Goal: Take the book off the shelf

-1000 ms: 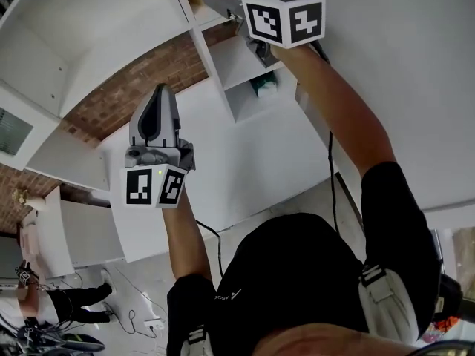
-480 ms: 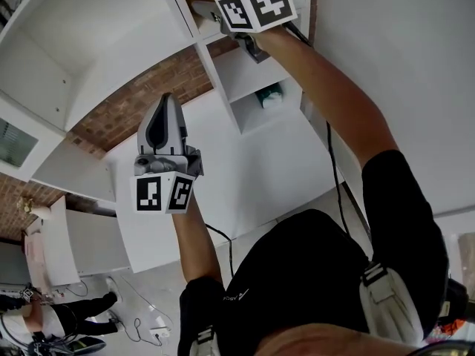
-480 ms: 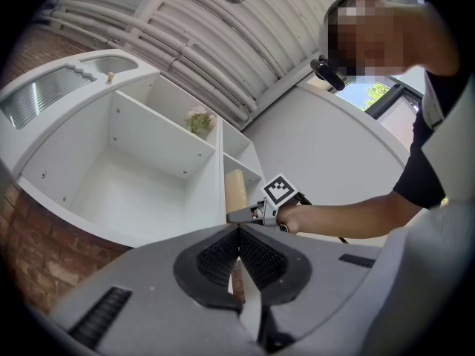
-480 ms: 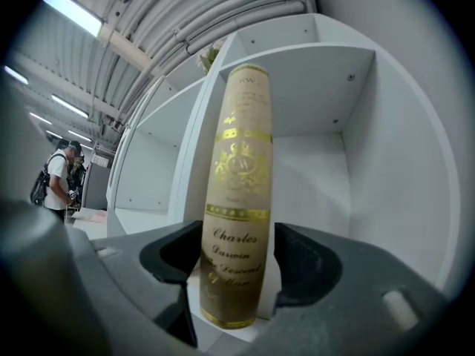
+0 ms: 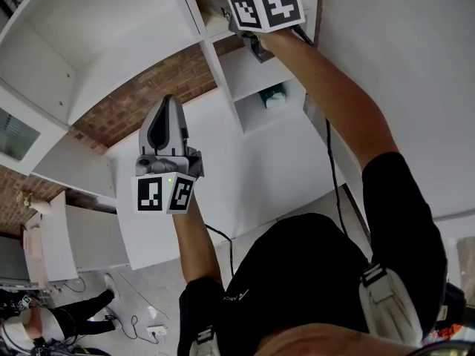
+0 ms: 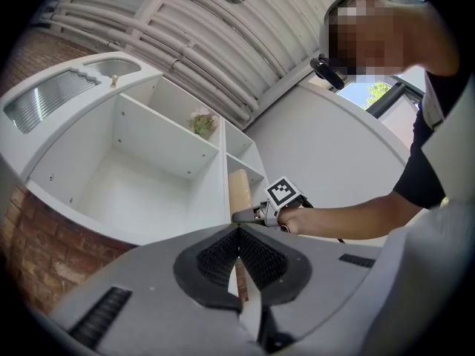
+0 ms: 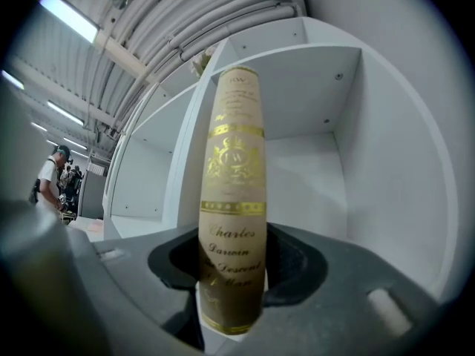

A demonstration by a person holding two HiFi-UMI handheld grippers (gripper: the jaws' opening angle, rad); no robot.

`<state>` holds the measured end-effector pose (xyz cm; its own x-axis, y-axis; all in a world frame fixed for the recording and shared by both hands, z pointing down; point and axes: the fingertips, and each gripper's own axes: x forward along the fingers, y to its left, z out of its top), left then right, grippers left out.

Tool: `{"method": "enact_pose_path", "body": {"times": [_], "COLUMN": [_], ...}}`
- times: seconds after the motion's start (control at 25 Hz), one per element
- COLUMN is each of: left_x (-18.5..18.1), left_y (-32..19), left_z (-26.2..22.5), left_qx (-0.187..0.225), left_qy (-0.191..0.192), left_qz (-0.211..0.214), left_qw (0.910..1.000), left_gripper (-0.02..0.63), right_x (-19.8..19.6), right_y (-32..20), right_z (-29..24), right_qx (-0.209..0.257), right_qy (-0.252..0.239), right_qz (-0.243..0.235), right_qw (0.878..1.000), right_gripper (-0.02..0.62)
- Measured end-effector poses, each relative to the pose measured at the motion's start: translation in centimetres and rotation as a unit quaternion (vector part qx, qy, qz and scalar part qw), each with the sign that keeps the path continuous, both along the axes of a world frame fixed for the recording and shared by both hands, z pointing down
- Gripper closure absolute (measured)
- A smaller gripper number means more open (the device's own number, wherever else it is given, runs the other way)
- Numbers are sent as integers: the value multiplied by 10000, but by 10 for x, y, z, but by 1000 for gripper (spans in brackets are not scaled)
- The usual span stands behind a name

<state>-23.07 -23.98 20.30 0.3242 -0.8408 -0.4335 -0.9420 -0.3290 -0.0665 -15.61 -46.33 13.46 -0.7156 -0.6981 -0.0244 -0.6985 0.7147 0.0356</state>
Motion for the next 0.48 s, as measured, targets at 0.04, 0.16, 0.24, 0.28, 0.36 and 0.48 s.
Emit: {"method": "enact_pose_path", "body": {"times": [0.04, 0.16, 0.24, 0.28, 0.36, 0.48], "left_x": [1, 5, 9, 12, 17, 23], "left_y": [1, 2, 3, 3, 5, 9], "left_z": [0, 0, 0, 0, 0, -2], "left_qx": [-7, -36, -64, -79, -104, -86], "left_qy": [-13, -60, -89, -101, -117, -130], "left_qz": [0, 10, 31, 45, 71, 90], "left_qw": [10000, 10000, 9999, 9999, 9999, 9998], "left_gripper": [607, 607, 607, 607, 607, 607], "right_x": [2, 9, 19, 25, 38, 59], "right_y": [2, 10, 16, 20, 30, 52], "right_z": [0, -5, -8, -10, -15, -23], "right_qx": [67, 276, 355, 396, 513, 702], "right_qy": [-54, -273, -403, -455, -575, -797], "right_qz": [6, -27, -3, 10, 3, -60], "right_qw": [10000, 9992, 9986, 9982, 9970, 9943], "right_gripper": [399, 402, 403, 403, 403, 403]}}
